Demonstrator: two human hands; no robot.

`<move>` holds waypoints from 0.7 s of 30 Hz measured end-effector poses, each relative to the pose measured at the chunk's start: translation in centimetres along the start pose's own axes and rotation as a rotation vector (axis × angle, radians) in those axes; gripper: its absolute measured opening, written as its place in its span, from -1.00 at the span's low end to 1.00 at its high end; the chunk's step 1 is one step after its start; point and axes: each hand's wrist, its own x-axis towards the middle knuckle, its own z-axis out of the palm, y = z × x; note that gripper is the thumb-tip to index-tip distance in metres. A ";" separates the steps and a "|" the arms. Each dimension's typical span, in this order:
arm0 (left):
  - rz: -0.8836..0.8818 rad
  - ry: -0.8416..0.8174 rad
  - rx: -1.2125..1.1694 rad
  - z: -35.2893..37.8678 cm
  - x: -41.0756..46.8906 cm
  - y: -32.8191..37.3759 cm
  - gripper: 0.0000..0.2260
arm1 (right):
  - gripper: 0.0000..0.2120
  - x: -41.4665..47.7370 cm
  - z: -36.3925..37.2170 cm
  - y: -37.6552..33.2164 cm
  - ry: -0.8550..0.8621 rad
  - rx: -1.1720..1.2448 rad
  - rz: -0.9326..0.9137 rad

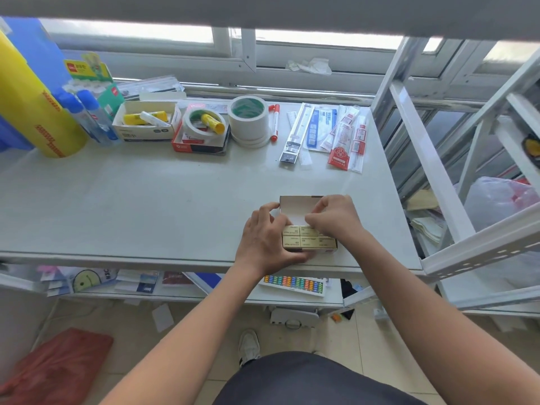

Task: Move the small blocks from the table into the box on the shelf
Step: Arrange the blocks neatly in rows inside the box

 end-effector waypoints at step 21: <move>-0.135 -0.217 0.345 -0.2 -1.2 0.6 0.15 | 0.29 -3.5 0.7 7.2 -0.049 -0.491 -0.376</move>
